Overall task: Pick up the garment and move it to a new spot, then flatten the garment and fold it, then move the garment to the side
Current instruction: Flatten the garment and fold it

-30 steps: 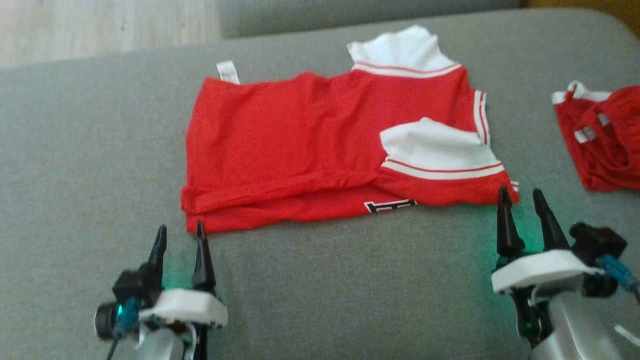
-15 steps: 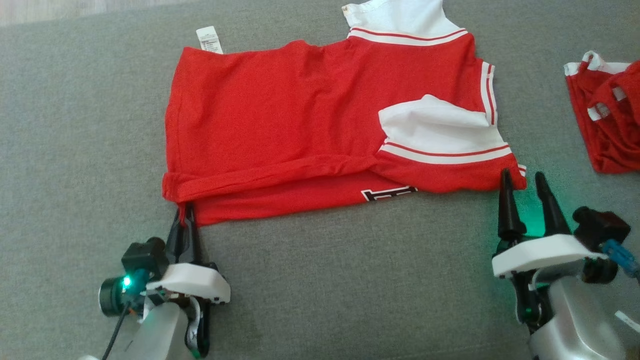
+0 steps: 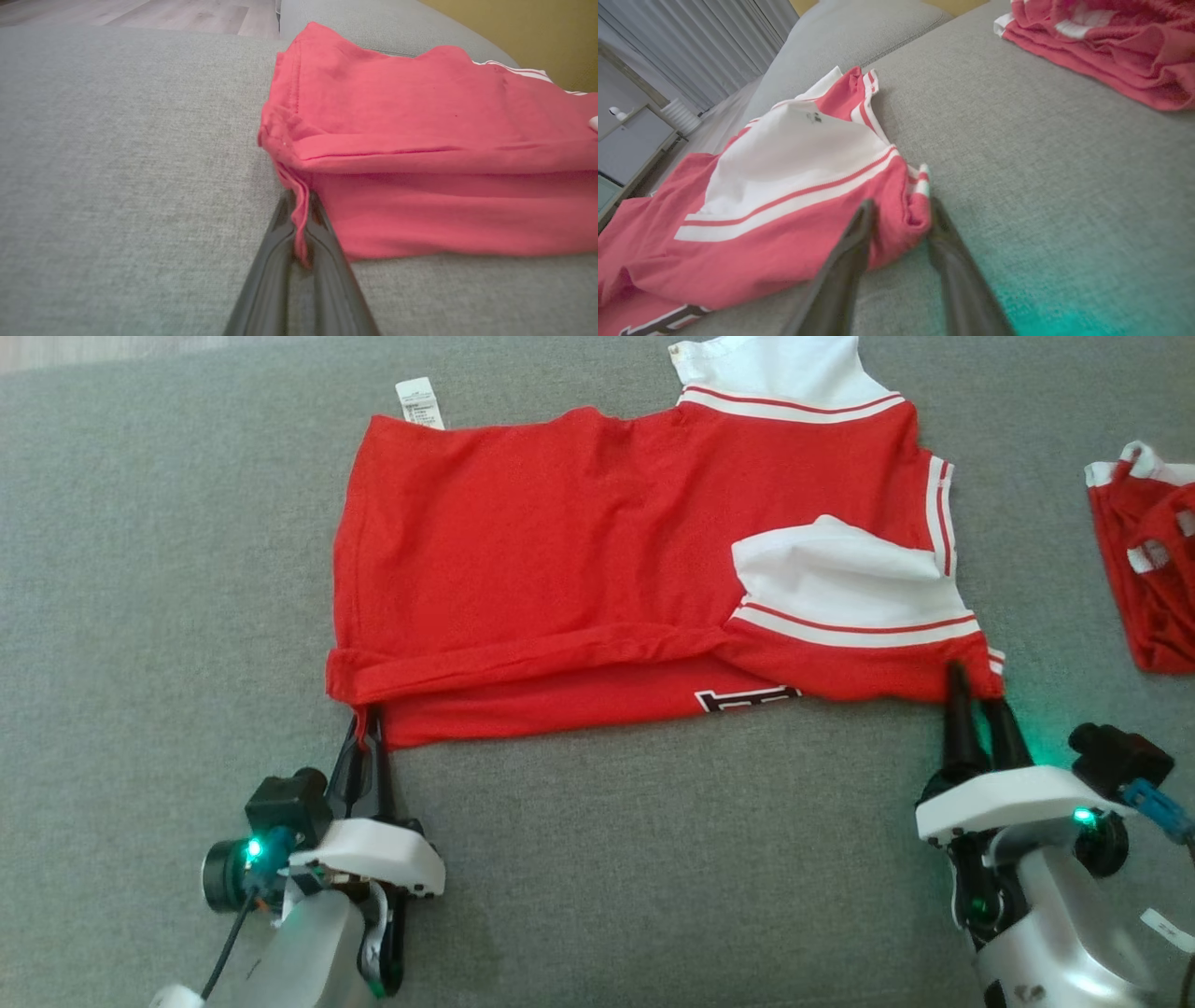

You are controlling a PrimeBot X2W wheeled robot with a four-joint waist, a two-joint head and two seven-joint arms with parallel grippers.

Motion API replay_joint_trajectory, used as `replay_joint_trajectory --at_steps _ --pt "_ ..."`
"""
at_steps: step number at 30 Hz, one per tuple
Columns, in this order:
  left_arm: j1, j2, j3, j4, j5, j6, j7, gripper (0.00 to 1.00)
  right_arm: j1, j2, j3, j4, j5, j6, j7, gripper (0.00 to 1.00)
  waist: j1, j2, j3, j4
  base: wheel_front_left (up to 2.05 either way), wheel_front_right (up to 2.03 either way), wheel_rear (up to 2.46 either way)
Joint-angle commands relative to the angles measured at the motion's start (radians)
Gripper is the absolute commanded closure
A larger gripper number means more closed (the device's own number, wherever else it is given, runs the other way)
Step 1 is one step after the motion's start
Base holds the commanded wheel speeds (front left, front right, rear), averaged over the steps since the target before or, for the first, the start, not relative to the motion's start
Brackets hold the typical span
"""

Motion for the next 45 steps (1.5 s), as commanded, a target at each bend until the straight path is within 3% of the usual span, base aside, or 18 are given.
replay_joint_trajectory --at_steps 1,6,9,19,25,33,34,35,36,37,45 --pt "0.038 0.005 0.013 0.02 0.002 -0.002 0.021 1.0 -0.015 -0.005 0.027 -0.029 0.004 -0.001 -0.006 1.0 -0.0001 0.0 0.0 0.0 0.0 0.0 0.0" --pt "0.039 0.005 0.033 -0.066 0.007 -0.007 0.021 1.0 -0.02 -0.012 0.02 -0.073 0.03 -0.001 -0.006 1.0 -0.0001 0.0 -0.016 0.0 0.0 0.0 0.0" --pt "0.01 0.005 0.068 -0.123 0.007 -0.019 0.021 1.0 -0.05 -0.009 0.027 -0.1 0.106 -0.001 -0.006 1.0 -0.0001 0.0 -0.035 0.0 0.0 0.0 0.0" --pt "-0.106 0.042 0.177 -0.175 0.056 -0.05 0.021 1.0 -0.154 -0.085 0.065 -0.153 0.247 -0.001 -0.006 1.0 -0.0001 0.0 -0.143 0.006 0.0 0.0 0.0" --pt "0.057 0.024 0.185 -0.114 0.049 -0.043 0.021 1.0 0.002 -0.108 0.093 -0.103 0.285 -0.001 -0.006 1.0 -0.0001 0.0 -0.184 0.01 0.0 0.0 0.0" --pt "0.304 0.006 0.18 -0.125 -0.055 -0.039 0.021 1.0 0.199 -0.108 0.115 -0.067 0.309 -0.001 -0.006 1.0 -0.0001 0.0 -0.191 0.009 0.0 0.0 0.0" --pt "0.315 0.005 0.174 -0.135 -0.064 -0.036 0.021 1.0 0.205 -0.107 0.114 -0.07 0.31 -0.001 -0.006 0.77 -0.0001 0.0 -0.191 0.009 0.0 0.0 0.0" --pt "0.319 0.005 0.168 -0.153 -0.072 -0.042 0.021 0.64 0.207 -0.107 0.113 -0.074 0.311 -0.001 -0.006 0.33 -0.0001 0.0 -0.191 0.009 0.0 0.0 0.0" --pt "0.319 0.005 0.167 -0.167 -0.082 -0.05 0.021 0.09 0.206 -0.106 0.113 -0.077 0.316 -0.001 -0.006 0.0 -0.0001 0.0 -0.192 0.01 0.0 0.0 0.0" --pt "0.317 0.005 0.168 -0.171 -0.08 -0.048 0.021 0.0 0.203 -0.108 0.113 -0.077 0.317 -0.001 -0.006 0.0 -0.0001 0.0 -0.192 0.01 0.0 0.0 0.0" --pt "0.191 0.018 0.17 -0.17 -0.01 -0.065 0.021 0.0 0.113 -0.164 0.095 -0.104 0.214 -0.001 -0.006 0.0 -0.0001 0.0 -0.151 0.011 0.0 0.0 0.0"
